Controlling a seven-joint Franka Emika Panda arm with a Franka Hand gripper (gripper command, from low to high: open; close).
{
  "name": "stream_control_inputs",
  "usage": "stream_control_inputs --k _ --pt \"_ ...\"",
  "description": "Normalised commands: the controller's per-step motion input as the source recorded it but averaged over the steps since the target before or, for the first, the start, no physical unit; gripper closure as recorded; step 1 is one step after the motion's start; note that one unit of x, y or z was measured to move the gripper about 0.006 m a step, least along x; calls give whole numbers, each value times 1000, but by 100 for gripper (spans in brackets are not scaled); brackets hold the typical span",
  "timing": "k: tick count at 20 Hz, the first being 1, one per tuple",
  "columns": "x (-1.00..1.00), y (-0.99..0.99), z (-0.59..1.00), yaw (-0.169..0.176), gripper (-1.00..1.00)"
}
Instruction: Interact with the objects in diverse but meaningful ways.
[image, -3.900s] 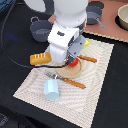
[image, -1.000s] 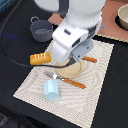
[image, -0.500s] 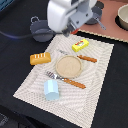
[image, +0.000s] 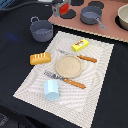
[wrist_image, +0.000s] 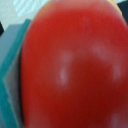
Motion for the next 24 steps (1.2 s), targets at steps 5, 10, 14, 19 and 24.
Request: stream_control_inputs --k 5,10,14,19,24 --pt "-1000 78 -401 9 100" --pt "-1000 194 -479 11 100" --pt "-859 174 -565 8 100" --pt "-395 115 -521 0 100" --pt "-204 0 -567 0 100"
